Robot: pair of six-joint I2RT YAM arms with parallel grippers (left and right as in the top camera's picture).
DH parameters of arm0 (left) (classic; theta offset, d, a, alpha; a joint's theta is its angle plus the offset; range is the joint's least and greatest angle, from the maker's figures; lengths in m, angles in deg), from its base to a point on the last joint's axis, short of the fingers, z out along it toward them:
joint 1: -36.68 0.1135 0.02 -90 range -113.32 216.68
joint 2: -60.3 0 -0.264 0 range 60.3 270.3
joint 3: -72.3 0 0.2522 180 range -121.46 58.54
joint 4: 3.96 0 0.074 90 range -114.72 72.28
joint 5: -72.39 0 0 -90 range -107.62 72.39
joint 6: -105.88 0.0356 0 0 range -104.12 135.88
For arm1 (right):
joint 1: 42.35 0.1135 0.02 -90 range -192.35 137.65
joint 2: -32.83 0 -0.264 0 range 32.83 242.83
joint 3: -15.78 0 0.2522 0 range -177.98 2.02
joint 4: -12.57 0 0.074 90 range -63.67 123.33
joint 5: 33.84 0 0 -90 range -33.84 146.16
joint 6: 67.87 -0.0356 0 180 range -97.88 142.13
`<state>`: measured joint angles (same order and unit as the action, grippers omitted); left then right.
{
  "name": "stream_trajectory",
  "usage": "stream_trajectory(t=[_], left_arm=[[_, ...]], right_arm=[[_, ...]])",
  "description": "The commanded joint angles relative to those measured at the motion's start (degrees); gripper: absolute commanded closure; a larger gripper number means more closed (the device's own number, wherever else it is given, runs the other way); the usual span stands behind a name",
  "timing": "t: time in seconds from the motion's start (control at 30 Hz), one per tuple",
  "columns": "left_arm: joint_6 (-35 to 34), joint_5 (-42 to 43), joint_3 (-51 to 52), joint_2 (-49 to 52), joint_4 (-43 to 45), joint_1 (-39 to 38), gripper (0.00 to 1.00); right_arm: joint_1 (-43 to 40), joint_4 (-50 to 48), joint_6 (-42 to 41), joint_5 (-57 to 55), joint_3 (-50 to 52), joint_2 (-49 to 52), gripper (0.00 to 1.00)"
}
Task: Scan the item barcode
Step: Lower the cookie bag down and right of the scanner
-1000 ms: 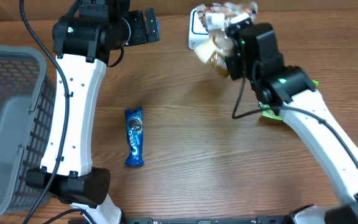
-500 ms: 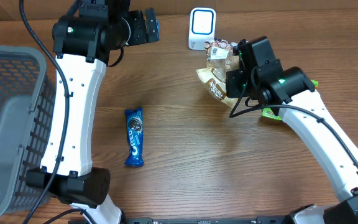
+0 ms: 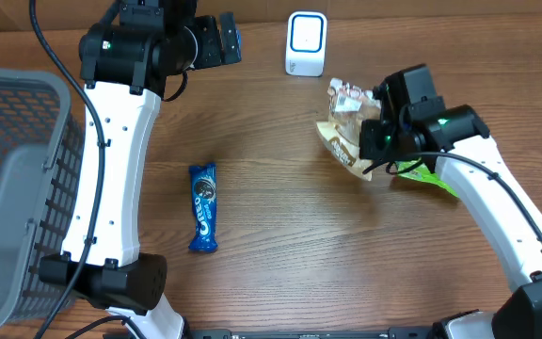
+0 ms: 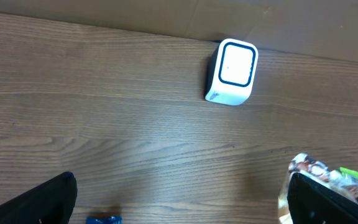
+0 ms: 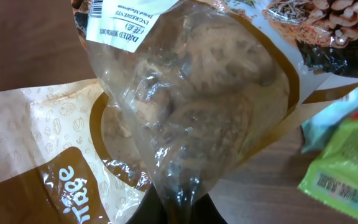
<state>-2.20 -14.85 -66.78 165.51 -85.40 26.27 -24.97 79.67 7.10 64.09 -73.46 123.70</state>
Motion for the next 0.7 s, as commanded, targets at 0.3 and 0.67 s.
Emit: stream_trajectory(t=[0.3,0.67], left_arm=[[-0.6,0.2,-1.0,-1.4,0.2,-0.1,0.00],[-0.6,0.2,-1.0,-1.4,0.2,-0.1,0.00]], right_arm=[[0.0,-1.0,-0.4,1.0,3.9,-0.1,0.96],[0.0,-1.4,-0.4,0.9,3.9,-0.1,0.96]])
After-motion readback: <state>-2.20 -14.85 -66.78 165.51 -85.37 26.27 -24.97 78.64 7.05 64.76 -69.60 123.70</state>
